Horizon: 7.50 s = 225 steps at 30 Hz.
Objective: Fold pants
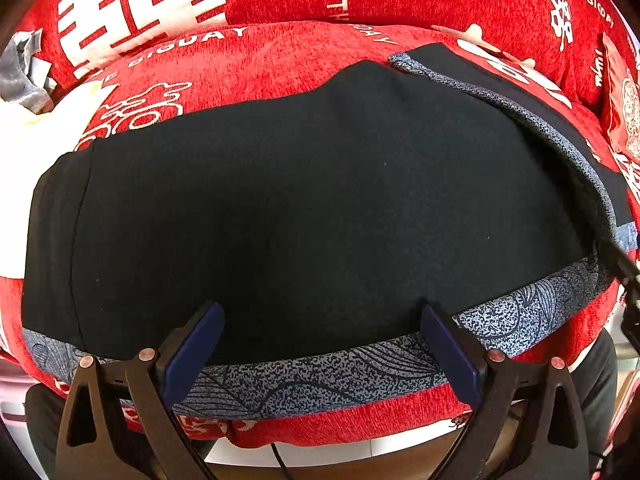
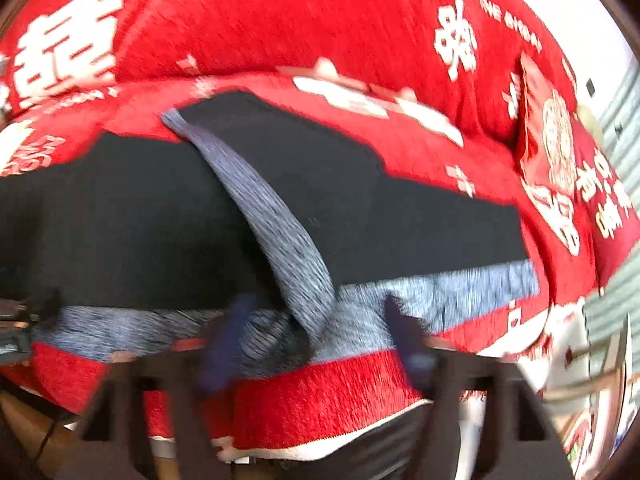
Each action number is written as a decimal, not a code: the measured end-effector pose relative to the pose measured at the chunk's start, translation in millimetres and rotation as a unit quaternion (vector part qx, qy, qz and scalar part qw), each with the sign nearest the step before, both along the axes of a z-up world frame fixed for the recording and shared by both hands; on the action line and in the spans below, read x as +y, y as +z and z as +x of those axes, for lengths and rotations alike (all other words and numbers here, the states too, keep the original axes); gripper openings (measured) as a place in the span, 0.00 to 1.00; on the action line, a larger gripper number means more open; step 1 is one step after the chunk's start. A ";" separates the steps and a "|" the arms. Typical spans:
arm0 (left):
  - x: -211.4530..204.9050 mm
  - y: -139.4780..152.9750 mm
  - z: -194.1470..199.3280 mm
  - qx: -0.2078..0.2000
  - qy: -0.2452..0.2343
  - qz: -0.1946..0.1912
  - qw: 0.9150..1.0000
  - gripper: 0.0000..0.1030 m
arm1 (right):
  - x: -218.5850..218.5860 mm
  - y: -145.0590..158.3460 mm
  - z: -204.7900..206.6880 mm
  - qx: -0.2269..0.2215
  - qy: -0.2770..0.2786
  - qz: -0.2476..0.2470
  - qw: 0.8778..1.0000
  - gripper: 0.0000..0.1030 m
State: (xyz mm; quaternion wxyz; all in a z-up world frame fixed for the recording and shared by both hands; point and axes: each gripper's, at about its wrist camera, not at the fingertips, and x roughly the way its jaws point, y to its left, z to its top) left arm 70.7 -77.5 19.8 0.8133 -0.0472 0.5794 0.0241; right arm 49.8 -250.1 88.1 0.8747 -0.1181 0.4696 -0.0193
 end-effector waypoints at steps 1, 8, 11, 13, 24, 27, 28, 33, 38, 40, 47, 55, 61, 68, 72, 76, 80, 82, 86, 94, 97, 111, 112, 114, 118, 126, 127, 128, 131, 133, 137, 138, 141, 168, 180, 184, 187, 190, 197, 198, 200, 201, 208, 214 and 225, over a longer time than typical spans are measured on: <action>0.9 -0.3 -0.2 0.001 0.000 -0.001 1.000 0.96 | 5.7 3.8 3.0 -0.005 0.014 -0.007 1.000 0.78; 1.2 -4.0 1.5 0.005 0.007 0.010 1.000 0.99 | 54.1 -23.3 75.1 0.032 0.112 -0.088 0.989 0.78; 0.5 -4.5 2.0 0.006 0.007 0.012 1.000 0.99 | 65.4 -42.3 112.3 0.076 0.139 -0.090 0.983 0.79; -0.6 -4.8 2.1 0.007 0.008 0.014 1.000 0.99 | 63.0 -48.8 131.5 0.086 0.141 -0.068 0.984 0.85; -2.5 -5.5 2.3 0.009 0.012 0.021 1.000 1.00 | -22.1 -21.4 129.1 0.072 0.085 0.097 0.989 0.09; -2.7 -5.7 2.4 0.010 0.013 0.022 1.000 1.00 | -44.0 -8.4 113.0 0.049 0.072 0.092 0.992 0.09; -3.1 -5.8 2.6 0.010 0.013 0.023 1.000 1.00 | -50.0 -5.0 110.9 0.044 0.068 0.093 0.992 0.09; -3.1 -5.7 2.9 0.010 0.013 0.023 1.000 1.00 | -104.6 17.4 94.2 0.002 0.006 0.115 0.993 0.09; -3.2 -5.8 2.6 0.009 0.015 0.023 1.000 1.00 | -170.8 17.2 70.2 -0.027 -0.091 0.161 0.982 0.09; -2.9 -5.9 2.3 0.009 0.015 0.023 1.000 1.00 | -198.2 1.4 61.9 -0.016 -0.131 0.187 0.974 0.09; -2.8 -5.7 2.2 0.010 0.015 0.023 1.000 1.00 | -230.1 -43.0 50.4 0.013 -0.143 0.206 0.968 0.10; -1.4 -5.0 0.8 0.010 0.017 0.023 1.000 1.00 | -269.5 -40.4 51.9 -0.030 -0.169 0.249 0.953 0.79; -1.5 -4.5 0.4 0.012 0.019 0.023 0.999 1.00 | -321.3 -40.0 66.1 -0.065 -0.207 0.337 0.916 0.78; -0.2 -4.6 0.9 0.013 0.020 0.024 0.999 1.00 | -348.8 -42.7 79.8 -0.045 -0.244 0.330 0.911 0.07; -1.4 -4.9 1.9 0.015 0.021 0.022 0.999 1.00 | -328.8 -2.2 82.0 -0.085 -0.201 0.292 0.931 0.07; -0.6 -2.5 2.8 0.020 0.028 0.019 0.999 1.00 | -312.5 44.3 77.6 -0.147 -0.158 0.283 0.935 0.07; 0.0 1.2 1.8 0.018 0.036 0.016 0.999 1.00 | -308.7 39.4 81.0 -0.146 -0.146 0.240 0.949 0.07; -3.0 2.1 1.8 0.017 0.031 0.020 0.999 1.00 | -320.2 8.9 88.3 -0.106 -0.165 0.240 0.951 0.07; -7.3 -0.9 1.7 0.023 0.025 0.029 0.999 1.00 | -336.4 -55.0 97.2 -0.010 -0.211 0.248 0.946 0.09; -16.3 15.2 4.8 0.009 0.019 0.037 0.999 1.00 | -363.1 -25.0 50.7 -0.064 -0.333 0.197 0.920 0.74; -37.8 22.2 9.6 0.002 -0.006 0.031 0.999 1.00 | -325.2 -5.8 42.8 -0.075 -0.260 0.174 0.947 0.74; -47.1 0.6 17.3 0.037 -0.045 0.006 0.998 1.00 | -221.2 -55.9 54.8 0.058 -0.029 0.081 0.995 0.79; -47.9 0.4 17.0 0.037 -0.047 0.009 0.998 1.00 | -236.4 -56.3 56.5 0.062 -0.054 0.083 0.993 0.80; -50.5 2.3 16.1 0.036 -0.044 0.015 0.998 1.00 | -266.2 -58.0 58.7 0.075 -0.104 0.089 0.988 0.81; -57.9 15.9 22.2 0.017 -0.043 -0.005 0.999 1.00 | -260.0 -30.8 68.6 0.033 -0.110 0.077 0.990 0.81; -49.1 8.6 74.0 0.022 0.031 0.019 0.999 1.00 | -118.4 -45.5 124.2 0.059 0.049 0.097 0.992 0.82; -46.7 4.0 76.4 0.029 0.034 0.021 0.999 1.00 | -109.7 -50.1 123.0 0.065 0.063 0.088 0.992 0.82; -43.8 0.9 78.2 0.030 0.031 0.012 0.999 1.00 | -98.0 -58.2 126.0 0.071 0.075 0.073 0.992 0.82; -39.5 1.8 82.0 0.026 0.027 0.014 0.999 1.00 | -97.9 -58.7 132.0 0.057 0.061 0.083 0.993 0.90; -32.1 3.2 83.9 0.022 0.034 0.018 0.999 1.00 | -120.3 -60.1 137.8 0.056 0.031 0.091 0.994 0.93; -7.7 1.2 86.8 0.023 0.062 0.004 0.998 1.00 | -170.5 -63.6 143.1 0.063 -0.048 0.094 0.992 0.99; -3.4 1.6 87.2 0.023 0.062 0.010 0.998 1.00 | -187.9 -63.8 142.3 0.063 -0.073 0.105 0.990 0.99; 3.8 5.0 82.7 0.024 0.055 0.036 0.998 1.00 | -215.1 -64.8 143.7 0.065 -0.137 0.123 0.981 0.99; 144.1 4.9 -21.8 -0.002 0.129 0.084 0.988 1.00 | 43.5 -37.0 85.8 0.102 0.077 0.092 0.987 1.00; 143.5 7.9 -50.6 -0.005 0.123 0.077 0.989 1.00 | 45.7 -27.2 65.7 0.096 0.070 0.085 0.989 1.00; 157.0 8.7 -67.1 -0.015 0.154 0.054 0.986 1.00 | 90.0 -36.6 34.8 0.098 0.121 0.082 0.984 1.00; 176.0 1.3 -78.0 -0.002 0.189 0.029 0.982 1.00 | 111.9 -35.9 20.0 0.086 0.156 0.078 0.981 1.00; 184.3 -5.4 -82.2 0.008 0.204 0.003 0.979 1.00 | 124.6 -37.6 13.6 0.082 0.180 0.074 0.977 1.00; 183.4 -8.1 -80.5 0.015 0.198 0.031 0.980 1.00 | 91.6 -44.0 21.6 0.080 0.142 0.076 0.984 1.00; 183.1 -7.4 -79.5 0.016 0.198 0.033 0.980 1.00 | 74.3 -43.7 23.1 0.079 0.128 0.082 0.985 1.00; 183.7 -6.9 -80.5 0.016 0.195 0.044 0.980 1.00 | 47.1 -42.9 26.0 0.072 0.102 0.075 0.989 1.00; 182.1 -7.5 -71.6 0.017 0.193 0.049 0.980 1.00 | 23.7 -42.2 29.4 0.072 0.078 0.077 0.991 1.00; 170.7 -7.6 -68.4 0.022 0.191 0.079 0.978 1.00 | -122.3 -51.8 44.2 0.079 -0.086 0.128 0.985 1.00; 157.2 -0.3 -60.4 0.027 0.188 0.107 0.976 1.00 | -179.2 -49.9 48.2 0.073 -0.163 0.151 0.972 1.00; 92.0 2.2 -10.1 0.022 0.116 0.100 0.988 1.00 | -26.8 -30.3 69.3 0.043 0.005 0.153 0.987 1.00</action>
